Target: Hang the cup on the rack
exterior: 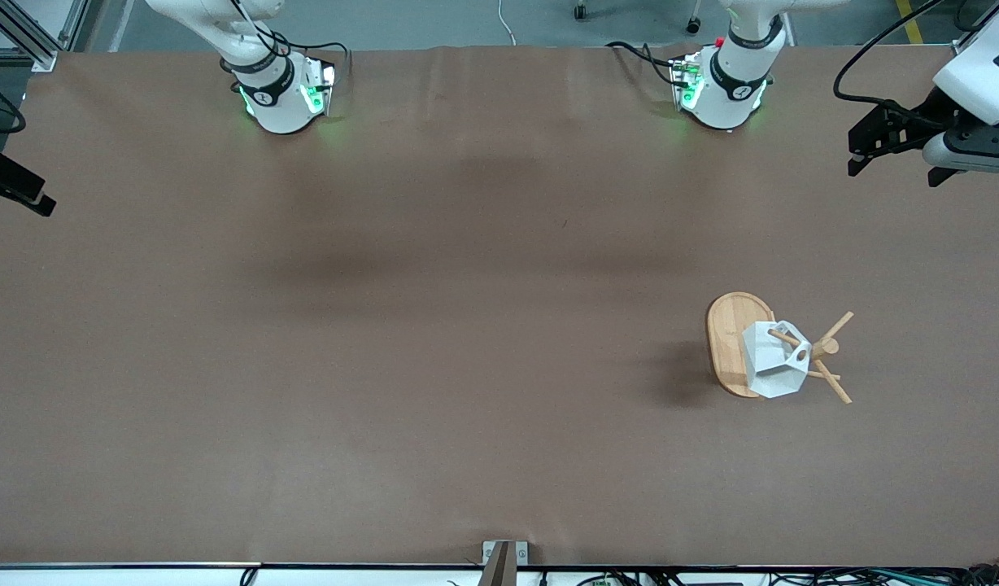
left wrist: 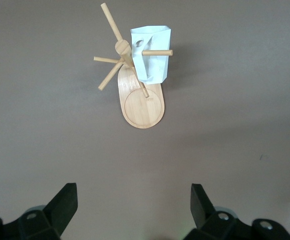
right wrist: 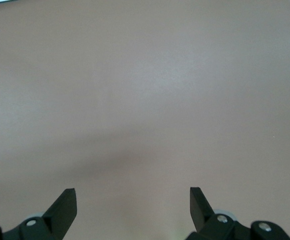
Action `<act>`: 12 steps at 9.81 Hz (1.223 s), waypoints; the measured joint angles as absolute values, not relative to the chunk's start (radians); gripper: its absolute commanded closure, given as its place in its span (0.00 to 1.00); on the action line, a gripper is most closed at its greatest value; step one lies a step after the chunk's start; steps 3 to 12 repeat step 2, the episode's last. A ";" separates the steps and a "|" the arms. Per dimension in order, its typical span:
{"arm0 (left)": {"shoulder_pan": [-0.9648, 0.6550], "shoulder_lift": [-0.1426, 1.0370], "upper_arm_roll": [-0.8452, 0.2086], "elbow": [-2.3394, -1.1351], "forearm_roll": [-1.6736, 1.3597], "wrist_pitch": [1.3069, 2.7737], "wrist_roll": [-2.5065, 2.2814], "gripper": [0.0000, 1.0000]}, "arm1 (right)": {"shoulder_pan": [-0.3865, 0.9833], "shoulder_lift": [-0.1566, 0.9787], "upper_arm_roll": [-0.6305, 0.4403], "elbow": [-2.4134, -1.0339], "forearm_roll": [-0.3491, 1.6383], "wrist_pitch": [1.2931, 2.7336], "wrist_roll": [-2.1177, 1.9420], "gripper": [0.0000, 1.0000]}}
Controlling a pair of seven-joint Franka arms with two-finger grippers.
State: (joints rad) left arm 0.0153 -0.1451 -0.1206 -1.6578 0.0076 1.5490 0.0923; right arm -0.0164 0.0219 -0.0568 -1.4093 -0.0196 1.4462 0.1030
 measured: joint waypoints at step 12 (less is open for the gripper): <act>0.016 -0.145 -0.121 -1.655 0.008 1.553 0.092 0.00 | 0.001 0.022 -0.079 -1.409 -0.020 1.446 0.103 0.00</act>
